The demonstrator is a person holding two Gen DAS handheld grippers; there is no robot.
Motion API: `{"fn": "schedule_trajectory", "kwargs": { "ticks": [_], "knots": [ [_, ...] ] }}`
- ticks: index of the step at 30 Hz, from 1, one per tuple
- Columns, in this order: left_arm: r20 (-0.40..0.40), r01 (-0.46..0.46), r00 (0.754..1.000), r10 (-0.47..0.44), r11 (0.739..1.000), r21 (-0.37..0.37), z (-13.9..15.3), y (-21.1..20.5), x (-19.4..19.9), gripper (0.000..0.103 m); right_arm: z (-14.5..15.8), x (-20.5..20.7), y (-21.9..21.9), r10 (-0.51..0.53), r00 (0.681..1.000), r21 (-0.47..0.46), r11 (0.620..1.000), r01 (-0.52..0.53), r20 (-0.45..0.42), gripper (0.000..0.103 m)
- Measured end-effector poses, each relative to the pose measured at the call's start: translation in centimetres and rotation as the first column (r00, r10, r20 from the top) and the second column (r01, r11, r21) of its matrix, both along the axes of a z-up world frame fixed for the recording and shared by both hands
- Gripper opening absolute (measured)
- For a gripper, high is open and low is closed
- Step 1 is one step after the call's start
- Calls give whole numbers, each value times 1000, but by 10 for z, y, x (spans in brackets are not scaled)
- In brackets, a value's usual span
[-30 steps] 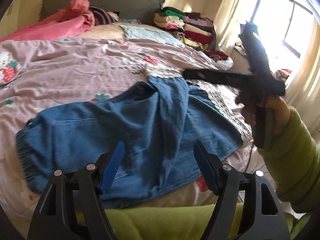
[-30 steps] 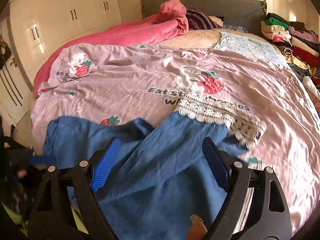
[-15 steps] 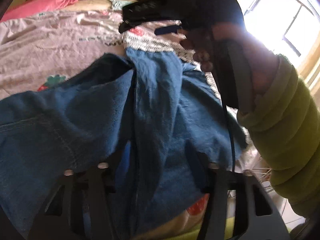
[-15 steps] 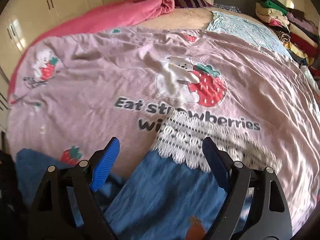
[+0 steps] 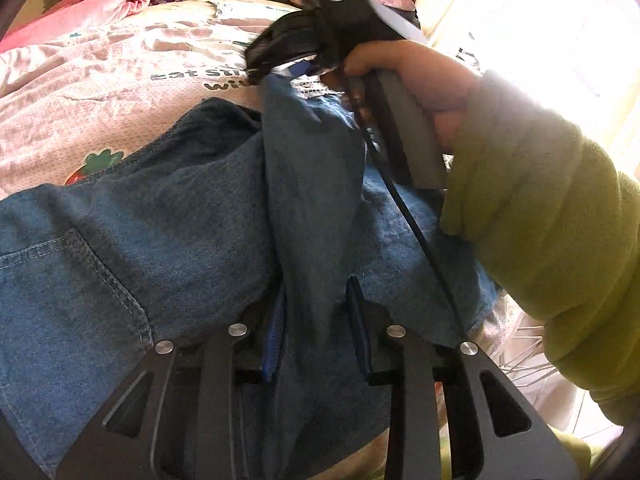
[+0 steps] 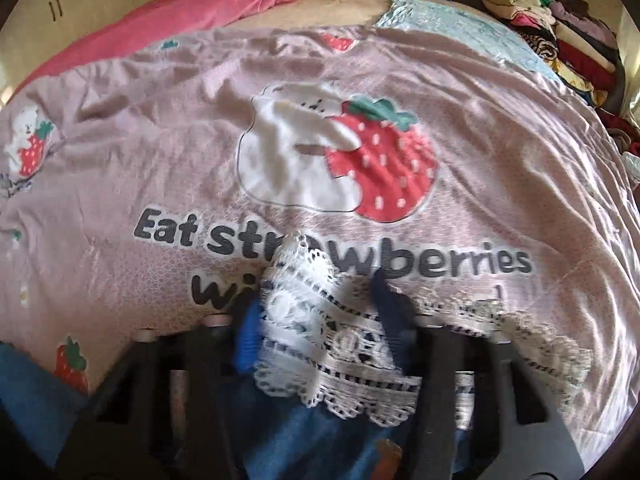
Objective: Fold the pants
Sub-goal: 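Grasp the lace trim with the right tool while the left tool grasps the denim leg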
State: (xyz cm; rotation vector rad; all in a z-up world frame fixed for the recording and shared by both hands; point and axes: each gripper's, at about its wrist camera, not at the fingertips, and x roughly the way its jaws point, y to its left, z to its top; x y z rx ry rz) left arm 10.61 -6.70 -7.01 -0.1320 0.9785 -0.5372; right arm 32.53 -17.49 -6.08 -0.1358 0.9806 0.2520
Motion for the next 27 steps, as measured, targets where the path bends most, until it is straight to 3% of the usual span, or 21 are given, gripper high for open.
{"fn": "schedule_trajectory", "kwargs": {
  "ticks": [6,9,13,14,15,16,27],
  "knots": [
    [8,-2,1000,2,1000,-6,2,2,-2,31,35,-24,-45,-28,998,133,991,21,52,9],
    [18,-10,1000,10,1000,-11,5,6,-1,39,52,-40,-70,-51,996,194,980,37,69,9],
    [43,-25,999,24,1000,2,8,5,-5,38,75,-74,-108,-91,991,267,962,62,97,9],
    [54,-27,998,26,999,17,9,4,-6,27,79,-83,-116,-98,990,274,959,66,105,9],
    [65,-28,998,26,999,29,10,4,-7,7,81,-89,-123,-106,988,280,957,72,108,9],
    [72,-24,997,21,999,33,12,5,-9,1,83,-99,-132,-118,987,289,954,82,111,9],
    [164,35,986,-44,998,61,44,19,-39,1,69,-217,-191,-171,985,362,921,145,39,9]
  ]
}}
